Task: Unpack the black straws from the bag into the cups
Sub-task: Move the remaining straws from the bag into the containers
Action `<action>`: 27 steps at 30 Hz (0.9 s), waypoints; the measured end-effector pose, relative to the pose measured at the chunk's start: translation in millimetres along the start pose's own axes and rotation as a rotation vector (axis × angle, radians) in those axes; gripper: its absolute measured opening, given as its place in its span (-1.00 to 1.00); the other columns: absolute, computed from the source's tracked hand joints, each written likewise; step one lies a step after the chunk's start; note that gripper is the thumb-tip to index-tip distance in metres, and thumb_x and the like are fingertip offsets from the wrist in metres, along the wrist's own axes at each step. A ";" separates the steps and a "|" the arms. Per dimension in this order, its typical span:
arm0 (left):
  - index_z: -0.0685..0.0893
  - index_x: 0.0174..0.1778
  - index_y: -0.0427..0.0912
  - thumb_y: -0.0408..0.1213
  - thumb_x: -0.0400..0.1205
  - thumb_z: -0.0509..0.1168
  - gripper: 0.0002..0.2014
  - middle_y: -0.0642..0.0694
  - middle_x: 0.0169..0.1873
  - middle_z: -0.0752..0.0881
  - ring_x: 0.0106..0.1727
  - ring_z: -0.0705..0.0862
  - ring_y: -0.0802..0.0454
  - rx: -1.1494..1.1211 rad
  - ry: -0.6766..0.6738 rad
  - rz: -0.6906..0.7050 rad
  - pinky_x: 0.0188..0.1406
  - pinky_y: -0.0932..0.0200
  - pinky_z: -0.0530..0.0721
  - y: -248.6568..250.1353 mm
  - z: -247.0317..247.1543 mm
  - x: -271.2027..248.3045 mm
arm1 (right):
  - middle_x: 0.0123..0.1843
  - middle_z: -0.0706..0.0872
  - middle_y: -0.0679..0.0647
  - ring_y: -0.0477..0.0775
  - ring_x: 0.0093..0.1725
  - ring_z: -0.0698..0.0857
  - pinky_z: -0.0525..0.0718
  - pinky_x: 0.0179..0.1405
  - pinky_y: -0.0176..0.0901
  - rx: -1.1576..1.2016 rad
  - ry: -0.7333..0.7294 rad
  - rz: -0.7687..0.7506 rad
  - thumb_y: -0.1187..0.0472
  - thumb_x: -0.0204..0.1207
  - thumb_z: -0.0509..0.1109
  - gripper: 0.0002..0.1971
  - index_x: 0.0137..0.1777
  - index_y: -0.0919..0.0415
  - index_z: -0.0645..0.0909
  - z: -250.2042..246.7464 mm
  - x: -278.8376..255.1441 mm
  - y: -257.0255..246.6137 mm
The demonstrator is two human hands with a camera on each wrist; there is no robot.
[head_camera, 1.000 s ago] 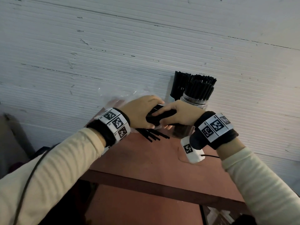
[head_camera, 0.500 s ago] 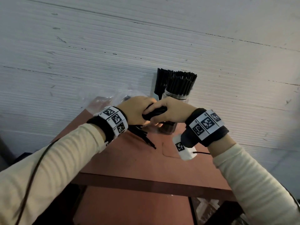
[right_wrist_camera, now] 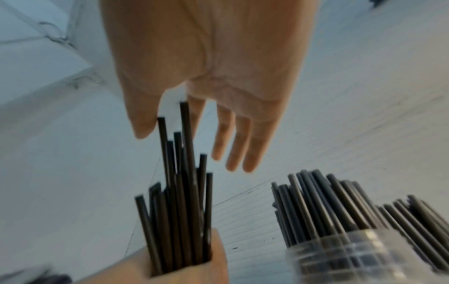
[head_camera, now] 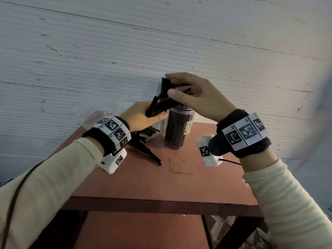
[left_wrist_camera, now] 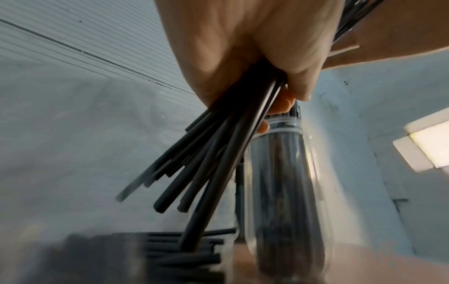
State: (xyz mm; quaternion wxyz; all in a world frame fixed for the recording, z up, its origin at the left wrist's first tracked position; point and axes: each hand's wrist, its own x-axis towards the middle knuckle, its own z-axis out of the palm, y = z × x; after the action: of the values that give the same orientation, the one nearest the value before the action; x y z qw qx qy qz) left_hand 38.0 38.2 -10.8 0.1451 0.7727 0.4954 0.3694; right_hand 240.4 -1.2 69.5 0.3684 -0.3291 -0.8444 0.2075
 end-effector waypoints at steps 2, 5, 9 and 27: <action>0.65 -0.23 0.05 0.06 0.58 0.37 -0.81 0.17 -0.32 0.68 -0.22 0.66 0.28 -0.060 0.025 0.015 -0.21 0.35 0.54 12.0 -1.0 1.3 | 0.31 0.64 -0.16 -0.14 0.32 0.64 0.62 0.36 0.00 0.021 0.130 -0.122 -0.01 0.56 0.42 -0.61 0.39 -0.14 0.55 1.3 -0.4 -9.0; 0.67 -0.22 0.09 0.08 0.58 0.36 -0.82 0.09 -0.35 0.74 -0.22 0.73 0.20 -0.183 -0.044 0.060 -0.08 0.21 0.61 35.2 -1.2 2.0 | 0.31 0.62 -0.06 -0.11 0.33 0.61 0.63 0.31 -0.14 -0.004 0.306 -0.321 0.24 0.63 0.35 -0.62 0.44 0.16 0.48 -1.4 3.7 -25.1; 0.66 -0.21 0.04 0.01 0.58 0.36 -0.84 -0.01 -0.34 0.77 -0.19 0.75 0.14 -0.336 -0.160 0.105 0.08 0.20 0.63 62.2 11.3 -0.4 | 0.29 0.63 0.01 -0.21 0.20 0.61 0.55 0.15 -0.42 -0.108 0.416 -0.383 0.33 0.67 0.24 -0.69 0.39 0.28 0.53 -4.1 9.7 -34.2; 0.64 -0.07 -0.44 -0.48 0.51 0.45 -0.84 -0.33 -0.22 0.69 -0.15 0.68 -0.14 -0.738 -0.182 -0.081 0.03 -0.01 0.68 92.4 58.6 14.6 | 0.13 0.69 0.02 -0.14 0.13 0.64 0.60 0.20 -0.30 -0.353 0.471 -0.296 0.17 0.51 0.47 -0.74 0.18 0.18 0.71 -8.0 -4.3 9.7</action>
State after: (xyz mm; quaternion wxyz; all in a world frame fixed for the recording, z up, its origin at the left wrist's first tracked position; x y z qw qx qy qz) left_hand 144.2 16.2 9.8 0.4716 0.6778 0.3443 0.4468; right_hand 252.5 3.4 66.9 0.5169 -0.3005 -0.7976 -0.0796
